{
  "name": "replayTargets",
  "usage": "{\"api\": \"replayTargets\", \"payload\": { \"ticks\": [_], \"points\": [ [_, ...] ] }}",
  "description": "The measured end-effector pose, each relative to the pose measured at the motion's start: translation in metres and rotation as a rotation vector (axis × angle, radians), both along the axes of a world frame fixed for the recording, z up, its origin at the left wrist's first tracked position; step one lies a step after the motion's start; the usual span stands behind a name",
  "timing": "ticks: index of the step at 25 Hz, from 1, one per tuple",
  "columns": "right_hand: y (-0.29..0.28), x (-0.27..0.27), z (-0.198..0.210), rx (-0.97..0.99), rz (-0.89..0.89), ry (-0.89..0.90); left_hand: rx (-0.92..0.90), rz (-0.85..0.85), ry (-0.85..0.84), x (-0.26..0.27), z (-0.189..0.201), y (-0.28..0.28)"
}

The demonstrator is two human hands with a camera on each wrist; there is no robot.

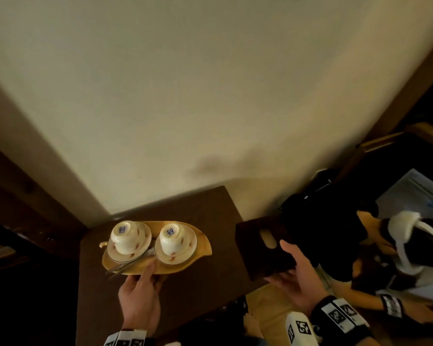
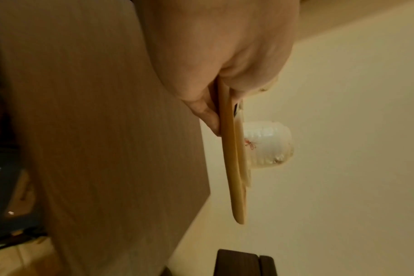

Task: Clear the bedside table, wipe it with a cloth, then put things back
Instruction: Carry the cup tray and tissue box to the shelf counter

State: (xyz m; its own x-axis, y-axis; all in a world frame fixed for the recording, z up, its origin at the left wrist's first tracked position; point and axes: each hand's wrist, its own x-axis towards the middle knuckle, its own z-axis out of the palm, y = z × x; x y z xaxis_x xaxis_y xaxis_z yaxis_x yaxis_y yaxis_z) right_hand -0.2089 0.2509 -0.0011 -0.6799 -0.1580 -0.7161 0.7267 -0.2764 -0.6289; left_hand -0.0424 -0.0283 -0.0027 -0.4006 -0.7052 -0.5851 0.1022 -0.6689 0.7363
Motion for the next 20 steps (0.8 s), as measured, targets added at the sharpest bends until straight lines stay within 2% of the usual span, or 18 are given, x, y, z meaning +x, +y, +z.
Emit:
{"api": "replayTargets", "payload": {
  "ticks": [6,10,15,20],
  "points": [
    [0.069,0.006,0.042,-0.099,-0.261,0.122,-0.045,-0.231,0.123,-0.064,0.064,0.036],
    [0.129,0.012,0.064,-0.094,-0.413,0.166,-0.061,-0.374,0.184,-0.11,0.087,0.085],
    [0.225,0.024,0.087,-0.037,-0.582,0.258,-0.054,-0.577,0.215,-0.164,0.102,0.182],
    [0.341,0.028,0.084,0.002,-0.724,0.272,-0.009,-0.813,0.221,-0.21,0.105,0.304]
  ]
}}
